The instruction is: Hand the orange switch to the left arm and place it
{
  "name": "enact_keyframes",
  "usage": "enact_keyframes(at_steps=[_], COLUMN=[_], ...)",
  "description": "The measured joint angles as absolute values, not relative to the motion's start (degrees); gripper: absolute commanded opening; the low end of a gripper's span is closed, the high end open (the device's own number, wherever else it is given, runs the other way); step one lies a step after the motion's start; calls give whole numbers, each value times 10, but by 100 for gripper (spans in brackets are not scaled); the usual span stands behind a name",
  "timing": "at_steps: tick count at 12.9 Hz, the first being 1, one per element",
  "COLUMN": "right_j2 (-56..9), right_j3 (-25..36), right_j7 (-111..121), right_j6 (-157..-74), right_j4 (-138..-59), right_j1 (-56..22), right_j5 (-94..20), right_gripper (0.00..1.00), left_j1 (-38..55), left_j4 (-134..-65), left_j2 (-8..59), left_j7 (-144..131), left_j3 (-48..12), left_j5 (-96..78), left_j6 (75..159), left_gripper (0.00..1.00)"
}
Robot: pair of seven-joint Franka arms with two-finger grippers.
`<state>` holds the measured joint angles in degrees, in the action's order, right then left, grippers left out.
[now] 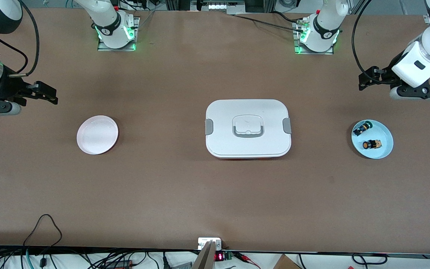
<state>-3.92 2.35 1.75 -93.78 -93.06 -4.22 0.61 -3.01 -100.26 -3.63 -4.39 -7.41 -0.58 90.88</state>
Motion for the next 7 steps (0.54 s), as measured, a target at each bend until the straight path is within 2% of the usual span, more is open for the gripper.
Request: enact_keyframes(at_steps=[7], right_j2=[-39], right_j3=[24], right_j7=[18], right_j6=[-939], right_j4=[-931], right_j1=[-42], right_j5=[6], right_gripper=[100], left_j1=[-33], left_j4=[-1003], left_j2=[-30], left_j7=[-59], left_j3=[-66], left_j5=[-12], left_j6=[912], left_gripper=[100])
